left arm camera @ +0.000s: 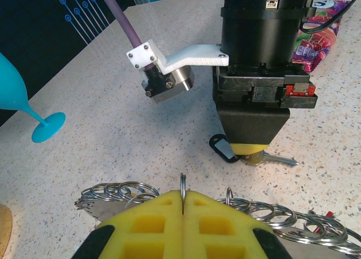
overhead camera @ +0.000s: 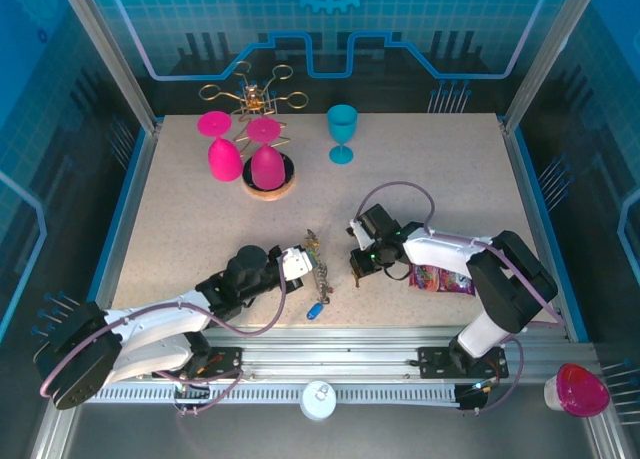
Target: Put the keys on the keyring
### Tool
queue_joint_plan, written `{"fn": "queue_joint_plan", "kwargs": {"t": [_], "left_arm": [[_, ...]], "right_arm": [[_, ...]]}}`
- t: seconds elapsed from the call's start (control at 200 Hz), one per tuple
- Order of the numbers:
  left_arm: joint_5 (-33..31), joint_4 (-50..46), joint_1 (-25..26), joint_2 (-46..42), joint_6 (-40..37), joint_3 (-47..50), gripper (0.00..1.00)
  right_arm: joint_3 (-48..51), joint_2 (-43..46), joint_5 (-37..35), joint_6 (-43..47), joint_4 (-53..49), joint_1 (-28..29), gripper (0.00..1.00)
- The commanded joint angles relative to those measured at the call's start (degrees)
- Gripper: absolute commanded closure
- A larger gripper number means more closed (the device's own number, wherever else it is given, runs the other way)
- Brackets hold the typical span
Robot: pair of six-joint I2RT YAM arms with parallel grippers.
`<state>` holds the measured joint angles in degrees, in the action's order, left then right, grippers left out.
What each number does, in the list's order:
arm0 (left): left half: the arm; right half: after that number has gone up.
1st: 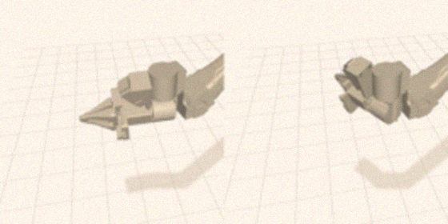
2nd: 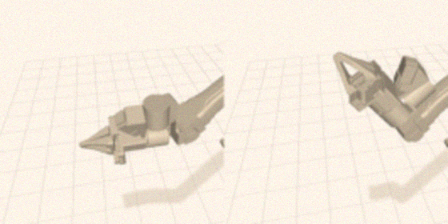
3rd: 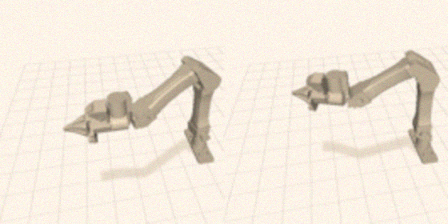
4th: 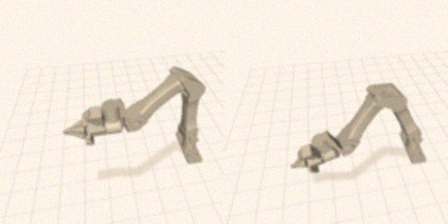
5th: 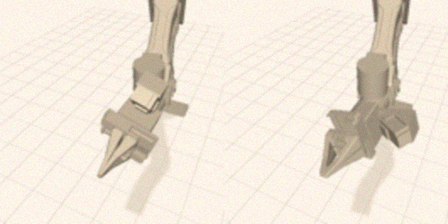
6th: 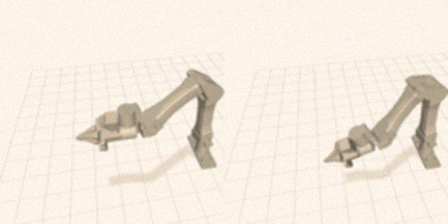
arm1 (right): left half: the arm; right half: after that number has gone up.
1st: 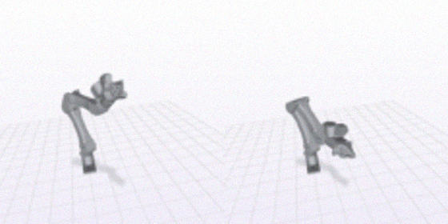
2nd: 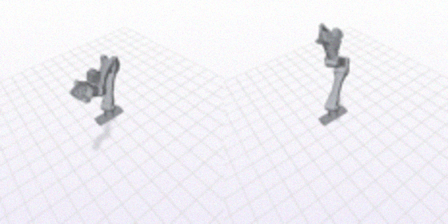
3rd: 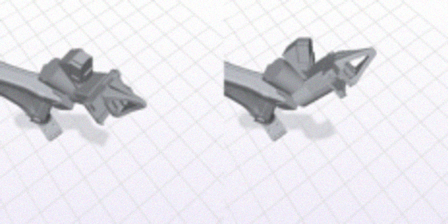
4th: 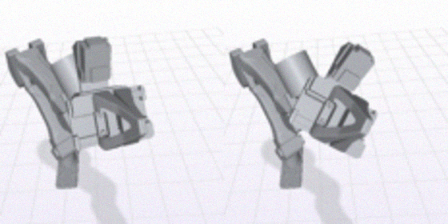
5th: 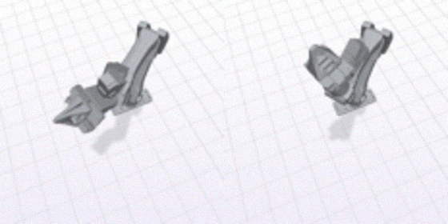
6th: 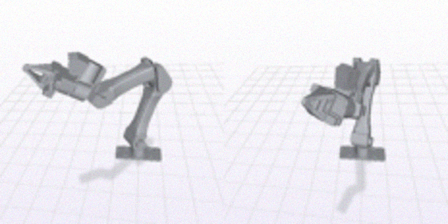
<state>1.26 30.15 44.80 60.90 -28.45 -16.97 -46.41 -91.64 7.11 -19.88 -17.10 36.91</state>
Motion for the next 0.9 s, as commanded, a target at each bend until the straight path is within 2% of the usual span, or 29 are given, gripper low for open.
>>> {"fn": "queue_joint_plan", "kwargs": {"t": [0.0,0.11,0.18,0.335,0.525,0.7,0.896], "left_arm": [[-0.26,0.52,0.39,-0.84,-0.60,-0.69,1.00],[-0.35,0.42,0.38,-0.97,-0.58,-0.59,1.00],[-0.46,0.68,0.39,-0.75,-0.58,-0.51,1.00],[-0.38,0.98,0.38,-0.58,-0.35,-0.37,1.00],[-0.71,0.18,0.38,-1.23,-0.57,-0.58,1.00],[-1.21,0.43,0.38,-1.39,-0.49,-0.40,1.00],[-1.34,0.23,0.40,-1.89,-0.91,-0.59,1.00]], "right_arm": [[-1.12,-1.70,0.64,-0.51,-0.48,1.15,0.96],[-1.72,-2.72,0.55,-0.51,-0.35,1.24,0.88],[-1.88,-3.11,0.64,-0.42,-0.46,1.26,0.87],[-1.76,-2.93,0.27,-0.42,-0.34,1.24,1.00],[-0.72,-0.35,0.26,-0.34,0.05,1.02,1.00],[1.72,6.15,0.39,0.76,0.92,0.78,1.00],[5.05,14.27,4.56,3.41,2.53,0.18,1.00]]}}
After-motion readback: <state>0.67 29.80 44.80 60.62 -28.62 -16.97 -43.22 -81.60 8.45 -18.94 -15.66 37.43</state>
